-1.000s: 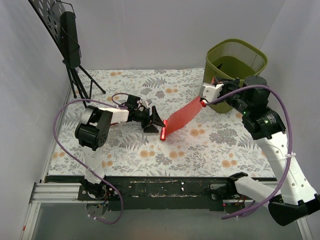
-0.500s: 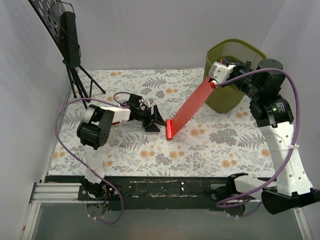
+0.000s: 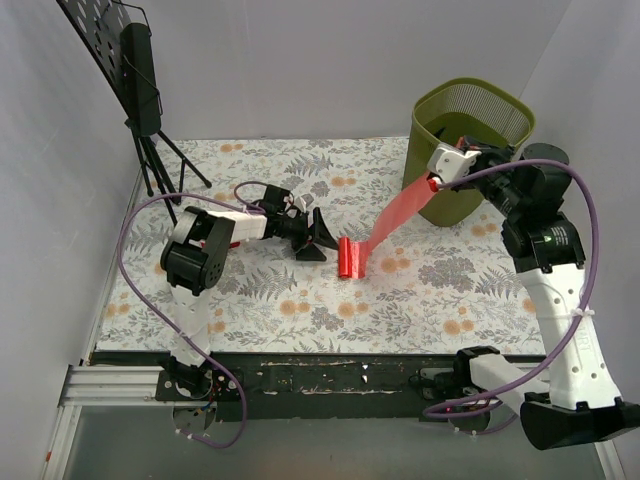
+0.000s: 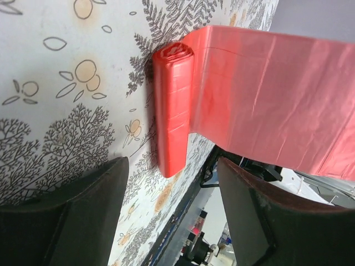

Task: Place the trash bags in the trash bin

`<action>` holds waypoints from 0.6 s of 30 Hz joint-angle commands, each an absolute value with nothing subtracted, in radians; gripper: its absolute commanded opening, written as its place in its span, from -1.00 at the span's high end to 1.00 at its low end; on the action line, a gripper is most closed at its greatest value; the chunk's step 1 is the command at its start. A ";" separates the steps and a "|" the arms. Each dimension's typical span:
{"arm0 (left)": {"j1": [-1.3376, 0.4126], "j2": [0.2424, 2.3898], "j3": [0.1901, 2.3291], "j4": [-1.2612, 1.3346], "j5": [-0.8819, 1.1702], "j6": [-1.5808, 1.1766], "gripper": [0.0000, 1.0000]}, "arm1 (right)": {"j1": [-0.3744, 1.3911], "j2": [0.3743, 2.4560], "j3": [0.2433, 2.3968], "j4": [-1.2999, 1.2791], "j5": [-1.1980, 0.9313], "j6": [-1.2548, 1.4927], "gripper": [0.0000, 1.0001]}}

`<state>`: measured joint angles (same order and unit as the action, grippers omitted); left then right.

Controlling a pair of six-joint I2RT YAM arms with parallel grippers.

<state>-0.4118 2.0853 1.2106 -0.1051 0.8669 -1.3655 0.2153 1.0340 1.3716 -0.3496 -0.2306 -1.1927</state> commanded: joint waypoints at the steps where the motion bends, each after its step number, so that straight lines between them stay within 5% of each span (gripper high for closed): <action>1: -0.440 2.207 1.186 -0.192 0.575 -1.285 -0.35 | 0.088 0.973 1.313 -0.330 -0.233 -1.229 0.97; 7: -0.489 2.241 1.233 -0.231 0.513 -1.272 -0.35 | -0.018 0.931 1.241 -0.336 -0.244 -1.244 0.97; 15: -0.621 2.287 1.358 -0.426 0.097 -1.181 -0.35 | -0.055 0.885 1.120 -0.287 -0.241 -1.236 0.97; 18: -0.635 2.293 1.356 -0.452 0.014 -1.167 -0.18 | -0.055 0.873 1.098 -0.267 -0.244 -1.213 0.97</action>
<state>-0.6060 2.1418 1.4361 -0.2340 0.4957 -1.2976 -0.0521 0.9012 1.1156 -0.3496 -0.2382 -1.2354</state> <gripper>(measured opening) 0.642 0.022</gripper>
